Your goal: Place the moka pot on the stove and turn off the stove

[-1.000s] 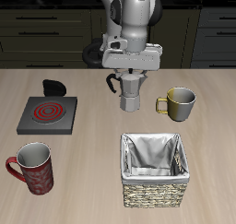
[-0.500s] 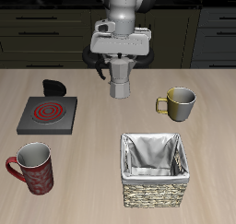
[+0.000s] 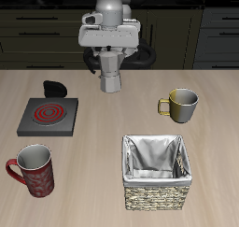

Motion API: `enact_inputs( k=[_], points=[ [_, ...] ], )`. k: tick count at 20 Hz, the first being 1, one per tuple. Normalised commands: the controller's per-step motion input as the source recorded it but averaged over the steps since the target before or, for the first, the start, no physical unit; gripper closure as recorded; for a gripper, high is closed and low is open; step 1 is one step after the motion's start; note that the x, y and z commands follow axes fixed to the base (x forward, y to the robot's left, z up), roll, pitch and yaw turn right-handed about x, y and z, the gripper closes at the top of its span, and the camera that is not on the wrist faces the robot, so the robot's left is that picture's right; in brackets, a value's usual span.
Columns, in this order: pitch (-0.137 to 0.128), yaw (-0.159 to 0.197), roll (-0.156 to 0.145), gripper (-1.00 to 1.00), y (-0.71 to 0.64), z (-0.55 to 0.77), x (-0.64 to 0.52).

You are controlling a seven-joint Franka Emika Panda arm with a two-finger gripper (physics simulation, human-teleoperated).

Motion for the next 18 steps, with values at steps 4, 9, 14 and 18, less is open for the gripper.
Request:
enact_inputs(
  k=[4, 9, 14, 18],
  points=[
    [0.021, -0.033, 0.013, 1.00, -0.40, 0.15, 0.01],
    [0.009, 0.009, 0.019, 1.00, -0.28, 0.16, 0.01],
    [0.025, 0.007, 0.038, 1.00, -0.27, 0.17, 0.06],
    [0.006, 0.007, 0.001, 1.00, -0.26, 0.14, 0.03]
  ],
)
